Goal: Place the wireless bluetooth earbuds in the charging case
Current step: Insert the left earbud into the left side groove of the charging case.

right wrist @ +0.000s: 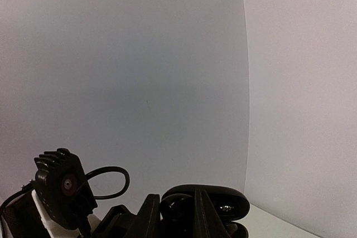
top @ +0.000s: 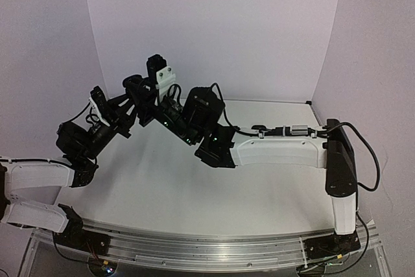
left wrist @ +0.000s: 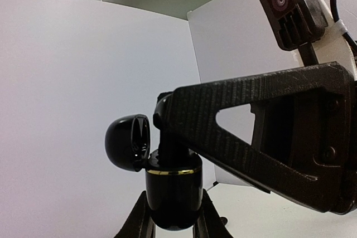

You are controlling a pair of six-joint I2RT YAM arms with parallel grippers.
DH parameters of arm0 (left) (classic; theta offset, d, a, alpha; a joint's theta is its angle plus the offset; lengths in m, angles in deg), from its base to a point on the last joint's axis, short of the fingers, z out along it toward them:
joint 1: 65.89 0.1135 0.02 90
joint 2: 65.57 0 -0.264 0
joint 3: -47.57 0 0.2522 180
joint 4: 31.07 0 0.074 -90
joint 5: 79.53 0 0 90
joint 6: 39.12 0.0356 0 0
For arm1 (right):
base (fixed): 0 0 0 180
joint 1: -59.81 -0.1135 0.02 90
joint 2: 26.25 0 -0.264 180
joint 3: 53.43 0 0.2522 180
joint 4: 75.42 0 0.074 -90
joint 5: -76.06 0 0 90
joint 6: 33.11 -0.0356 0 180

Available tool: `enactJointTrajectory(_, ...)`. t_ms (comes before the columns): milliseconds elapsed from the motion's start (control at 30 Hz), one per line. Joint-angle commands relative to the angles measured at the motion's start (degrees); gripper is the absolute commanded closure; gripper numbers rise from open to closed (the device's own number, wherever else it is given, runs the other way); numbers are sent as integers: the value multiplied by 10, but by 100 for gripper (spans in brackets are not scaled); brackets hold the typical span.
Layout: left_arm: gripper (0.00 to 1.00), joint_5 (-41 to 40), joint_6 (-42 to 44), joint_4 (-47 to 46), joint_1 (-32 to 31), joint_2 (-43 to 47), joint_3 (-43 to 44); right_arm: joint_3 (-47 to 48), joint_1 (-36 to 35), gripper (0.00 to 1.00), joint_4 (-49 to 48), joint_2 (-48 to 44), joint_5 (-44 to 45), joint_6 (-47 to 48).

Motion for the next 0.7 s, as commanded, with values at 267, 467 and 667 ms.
enactJointTrajectory(267,100,16,-5,-36,2,20,12,8,-3,78,31,-11,16,22)
enactJointTrajectory(467,100,21,-7,-35,3,19,13,19,-3,77,37,-8,16,26)
enactJointTrajectory(667,100,24,-11,-31,3,22,13,28,-3,73,48,-8,20,34)
